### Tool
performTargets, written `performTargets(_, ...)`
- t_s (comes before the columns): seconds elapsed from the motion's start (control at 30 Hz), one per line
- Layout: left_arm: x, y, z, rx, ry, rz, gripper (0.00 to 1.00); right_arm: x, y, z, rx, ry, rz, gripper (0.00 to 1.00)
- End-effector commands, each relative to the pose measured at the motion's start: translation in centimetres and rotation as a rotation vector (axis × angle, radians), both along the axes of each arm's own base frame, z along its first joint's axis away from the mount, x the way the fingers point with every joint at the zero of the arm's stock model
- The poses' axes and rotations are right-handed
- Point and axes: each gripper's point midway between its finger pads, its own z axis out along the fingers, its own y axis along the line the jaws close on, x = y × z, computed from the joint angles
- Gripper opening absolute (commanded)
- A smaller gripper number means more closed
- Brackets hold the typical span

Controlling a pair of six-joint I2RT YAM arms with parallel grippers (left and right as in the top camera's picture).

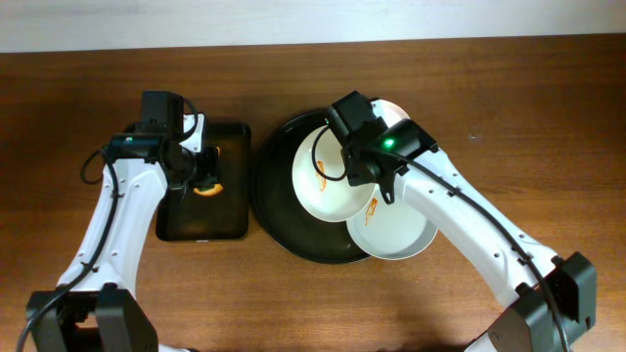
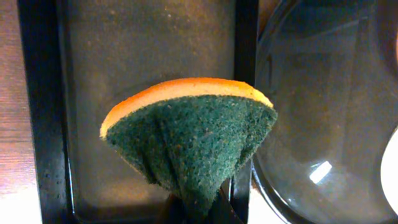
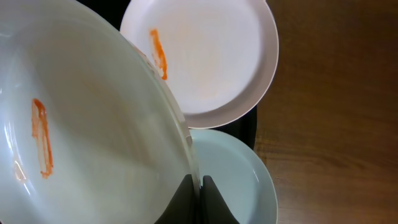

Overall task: Clean dirty plates on tray and stack at the side
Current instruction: 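Grasp the green-and-orange sponge with the left gripper and lift it, then bring the held sponge to the tilted white plate with the left gripper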

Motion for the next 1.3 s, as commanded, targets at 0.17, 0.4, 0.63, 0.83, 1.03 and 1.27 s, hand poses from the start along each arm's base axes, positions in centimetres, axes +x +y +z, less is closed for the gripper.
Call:
performTargets(0.17, 0.4, -6.6, 2.2, -0.361, -0.045, -0.112, 0.0, -0.9, 1.2, 0.0, 0.17, 0.019, -0.17, 0.04)
performTargets(0.4, 0.6, -9.8, 2.9, -0.383, -0.083, -0.201, 0.0, -1.7, 1.2, -3.7, 0.138, 0.107, -0.191, 0.04)
performTargets(0.63, 1.0, -14.8, 1.3, -0.34, -0.086, -0.235, 0.0, -2.4, 0.1, -5.6, 0.225, 0.203, -0.303, 0.04)
performTargets(0.83, 1.7, -17.1, -1.9, -0.376, -0.03, -0.233, 0.0, -2.3, -0.3, -6.3, 0.269, 0.245, -0.305, 0.04)
performTargets(1.03, 1.8, -17.5, -3.1, -0.389, -0.004, -0.238, 0.0, -2.7, 1.0, -8.7, 0.316, 0.272, -0.222, 0.04)
performTargets(1.27, 0.2, -18.8, -4.5, -0.339, 0.023, -0.271, 0.0, -1.5, 0.5, -9.1, 0.28, 0.206, -0.19, 0.04)
